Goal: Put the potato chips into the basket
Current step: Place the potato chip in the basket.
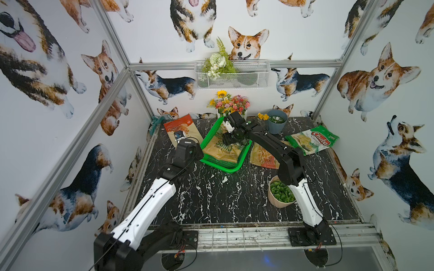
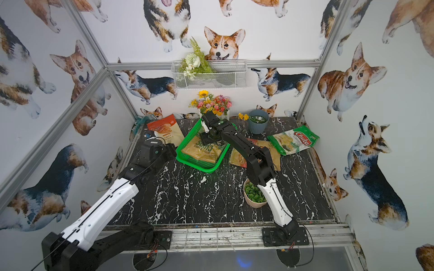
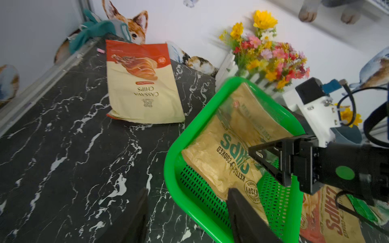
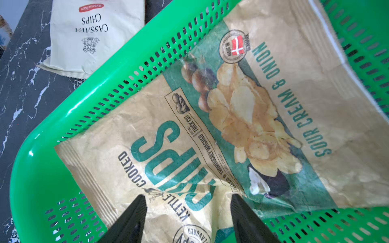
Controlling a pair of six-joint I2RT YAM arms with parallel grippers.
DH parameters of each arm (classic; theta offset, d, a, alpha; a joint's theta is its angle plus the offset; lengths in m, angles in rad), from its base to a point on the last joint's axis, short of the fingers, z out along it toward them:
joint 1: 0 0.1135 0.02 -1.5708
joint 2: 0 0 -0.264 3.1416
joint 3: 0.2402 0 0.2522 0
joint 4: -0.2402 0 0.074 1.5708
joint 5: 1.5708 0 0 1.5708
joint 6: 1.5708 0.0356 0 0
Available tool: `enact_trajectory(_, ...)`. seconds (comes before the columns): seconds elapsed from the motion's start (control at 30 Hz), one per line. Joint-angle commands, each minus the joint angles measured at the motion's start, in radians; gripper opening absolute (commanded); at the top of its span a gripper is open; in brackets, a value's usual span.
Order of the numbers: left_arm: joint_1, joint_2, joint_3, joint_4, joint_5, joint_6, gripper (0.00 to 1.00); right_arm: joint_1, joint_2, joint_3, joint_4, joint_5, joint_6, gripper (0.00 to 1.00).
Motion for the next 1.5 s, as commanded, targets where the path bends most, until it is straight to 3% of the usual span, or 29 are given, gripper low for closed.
enact_trajectory(0.0, 0.001, 0.1, 0.05, 0.006, 0.163, 0.01, 0.61, 0.002, 0.022, -0.024, 0.015, -0.094, 0.036, 0.65)
enact_trajectory(0.17, -0.012, 0.273, 0.116, 0.061, 0.271, -0.02, 0.58, 0.002, 0.015, -0.177, 0.087, -0.163, 0.055, 0.64)
enact_trajectory(0.4, -0.057, 0.5, 0.288, 0.064, 0.32, -0.017, 0.58, -0.002, -0.019, -0.187, 0.062, -0.15, 0.044, 0.64)
enact_trajectory(0.63, -0.054, 0.658, 0.367, 0.099, 0.262, -0.063, 0.55, -0.042, -0.137, -0.279, 0.129, -0.189, 0.104, 0.64)
enact_trajectory(0.77, -0.049, 0.738, 0.396, 0.092, 0.264, -0.083, 0.53, -0.066, -0.177, -0.346, 0.18, -0.214, 0.147, 0.58)
enact_trajectory(0.93, -0.042, 0.747, 0.34, 0.119, 0.22, -0.114, 0.48, -0.085, -0.17, -0.312, 0.2, -0.234, 0.173, 0.5)
enact_trajectory(1.13, -0.031, 0.717, 0.271, 0.17, 0.221, -0.118, 0.47, -0.105, -0.148, -0.247, 0.188, -0.236, 0.181, 0.55)
enact_trajectory(1.47, -0.032, 0.764, 0.214, 0.145, 0.212, -0.125, 0.47, -0.103, -0.006, -0.231, 0.148, -0.228, 0.172, 0.53)
